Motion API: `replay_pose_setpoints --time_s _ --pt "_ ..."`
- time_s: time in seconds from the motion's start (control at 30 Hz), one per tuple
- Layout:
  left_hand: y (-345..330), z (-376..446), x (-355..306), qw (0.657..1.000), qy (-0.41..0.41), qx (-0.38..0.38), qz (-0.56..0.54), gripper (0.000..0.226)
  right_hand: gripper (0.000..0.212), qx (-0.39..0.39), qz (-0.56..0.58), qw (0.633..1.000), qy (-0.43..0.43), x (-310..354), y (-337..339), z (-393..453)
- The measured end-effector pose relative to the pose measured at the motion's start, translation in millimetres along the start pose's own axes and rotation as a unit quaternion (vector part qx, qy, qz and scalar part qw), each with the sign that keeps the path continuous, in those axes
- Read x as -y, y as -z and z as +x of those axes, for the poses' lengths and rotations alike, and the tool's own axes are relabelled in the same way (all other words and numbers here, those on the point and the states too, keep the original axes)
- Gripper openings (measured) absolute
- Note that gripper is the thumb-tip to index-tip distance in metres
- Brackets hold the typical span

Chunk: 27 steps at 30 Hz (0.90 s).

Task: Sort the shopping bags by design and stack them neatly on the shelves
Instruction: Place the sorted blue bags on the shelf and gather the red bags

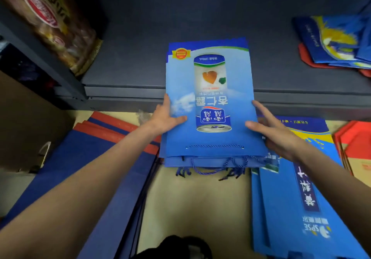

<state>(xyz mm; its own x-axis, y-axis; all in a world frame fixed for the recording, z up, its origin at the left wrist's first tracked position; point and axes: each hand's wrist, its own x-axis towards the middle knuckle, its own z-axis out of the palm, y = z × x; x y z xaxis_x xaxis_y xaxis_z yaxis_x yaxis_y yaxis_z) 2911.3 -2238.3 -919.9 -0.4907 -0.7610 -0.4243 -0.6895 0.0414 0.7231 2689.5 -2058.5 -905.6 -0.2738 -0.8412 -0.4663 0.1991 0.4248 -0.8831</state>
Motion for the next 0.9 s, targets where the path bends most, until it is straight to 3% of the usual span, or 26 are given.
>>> replay_pose_setpoints --time_s 0.07,0.2,0.27,0.4,0.47,0.57,0.67,0.77,0.83,0.9 --pt "0.1 1.6 -4.8 1.000 -0.015 0.004 0.009 0.104 0.087 -0.010 -0.023 1.000 0.008 -5.5 -1.4 -5.7" --pt "22.0 6.5 -12.6 0.997 -0.039 -0.033 -0.065 0.060 0.077 -0.071 -0.063 0.995 0.045 15.0 -23.5 17.3" --pt "38.7 8.9 -16.7 0.992 -0.048 -0.057 -0.100 0.052 0.079 -0.080 -0.100 0.989 0.074 34.7 -35.0 41.1" --pt "79.1 12.0 -34.6 0.987 -0.042 -0.107 -0.111 0.073 0.080 -0.085 -0.117 0.988 0.061 58.1 -57.4 76.8" --pt "90.3 9.1 -33.4 0.996 -0.044 -0.069 -0.044 0.090 0.089 -0.054 -0.203 0.976 0.054 47.1 -56.9 72.2" --pt "86.9 -3.0 -11.6 0.993 0.020 0.063 0.100 0.138 0.108 0.016 -0.253 0.965 0.064 30.0 -50.2 50.8" --pt "73.2 -7.7 19.6 0.977 0.044 0.073 0.193 0.139 0.133 0.028 -0.272 0.961 0.049 14.3 -51.2 48.2" --pt "68.9 -9.0 42.1 0.994 -0.002 0.041 0.106 0.146 0.144 0.031 -0.227 0.973 0.039 8.4 -64.2 52.6" --pt "69.9 -8.3 51.9 0.999 -0.002 0.042 0.008 0.148 0.130 0.012 -0.175 0.983 0.048 12.0 -70.6 54.5" --pt "72.9 -10.1 53.0 0.997 0.006 0.049 -0.052 0.131 0.118 0.008 -0.144 0.989 0.040 18.9 -74.7 55.7"
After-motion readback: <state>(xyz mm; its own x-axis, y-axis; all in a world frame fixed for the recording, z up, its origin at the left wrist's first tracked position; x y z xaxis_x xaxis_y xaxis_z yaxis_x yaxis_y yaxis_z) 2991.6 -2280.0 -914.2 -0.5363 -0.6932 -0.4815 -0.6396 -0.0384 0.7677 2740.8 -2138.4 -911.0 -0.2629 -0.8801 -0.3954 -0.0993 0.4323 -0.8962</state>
